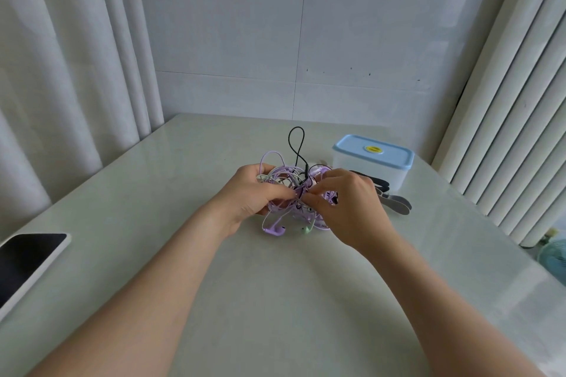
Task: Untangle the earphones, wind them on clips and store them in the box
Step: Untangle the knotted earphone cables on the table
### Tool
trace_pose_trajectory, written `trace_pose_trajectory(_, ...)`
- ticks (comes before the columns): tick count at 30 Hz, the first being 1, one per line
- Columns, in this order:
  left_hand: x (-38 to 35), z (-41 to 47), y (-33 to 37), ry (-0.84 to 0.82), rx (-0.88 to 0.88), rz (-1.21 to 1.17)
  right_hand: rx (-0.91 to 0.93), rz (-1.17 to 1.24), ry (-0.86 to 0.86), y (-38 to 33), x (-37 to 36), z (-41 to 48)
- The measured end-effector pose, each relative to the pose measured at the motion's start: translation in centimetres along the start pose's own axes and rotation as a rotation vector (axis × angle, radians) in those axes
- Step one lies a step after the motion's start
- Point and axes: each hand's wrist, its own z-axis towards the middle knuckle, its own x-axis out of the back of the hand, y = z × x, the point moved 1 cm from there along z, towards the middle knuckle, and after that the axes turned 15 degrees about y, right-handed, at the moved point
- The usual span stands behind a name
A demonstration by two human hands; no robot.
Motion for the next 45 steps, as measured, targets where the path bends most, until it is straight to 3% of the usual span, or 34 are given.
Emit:
trace_pose_trajectory(13, -0.4, 0.1, -0.1, -0.033, -0.068, -0.039, -0.281, 0.124, -0.015, -0.8, 0.0, -0.3)
trace_pose_trajectory(20, -0.9, 0.9, -0.4, 0.148, -0.074, -0.12, -0.247, 0.078, 0.039, -1.1, 0.8, 0.1)
trace_pose_trajectory(25, -0.2, 0.9, -0.3, 0.333, -0.087, -0.093, -0.363, 0.383, 0.161, -0.9, 1.4, 0.4)
trace_pose_trajectory(29, 0.0, 0.8, -0.8, 0.344, 0.006, -0.087, -0.498, 0.602, 0.213, -1.0, 1.2, 0.6)
trace_pose_trajectory(35, -0.2, 0.4, -0.7, 0.385, -0.36, 0.49, -0.552, 0.803, 0.151, -1.4, 1.9, 0.8)
trace_pose_trajectory(38, -0.5, -0.1, 0.0, 0.396, -0.634, 0.534, -0.521, 0.782, 0.088, -1.8, 2.0, 0.8)
trace_pose_trajectory(41, -0.8, -0.8, 0.8, 0.435, -0.784, 0.52, -0.534, 0.78, 0.085, -2.0, 1.9, 0.7)
trace_pose_trajectory(45, -1.4, -1.1, 0.5, 0.257, -0.888, 0.578, -0.548, 0.714, 0.158, -1.6, 1.7, 0.7)
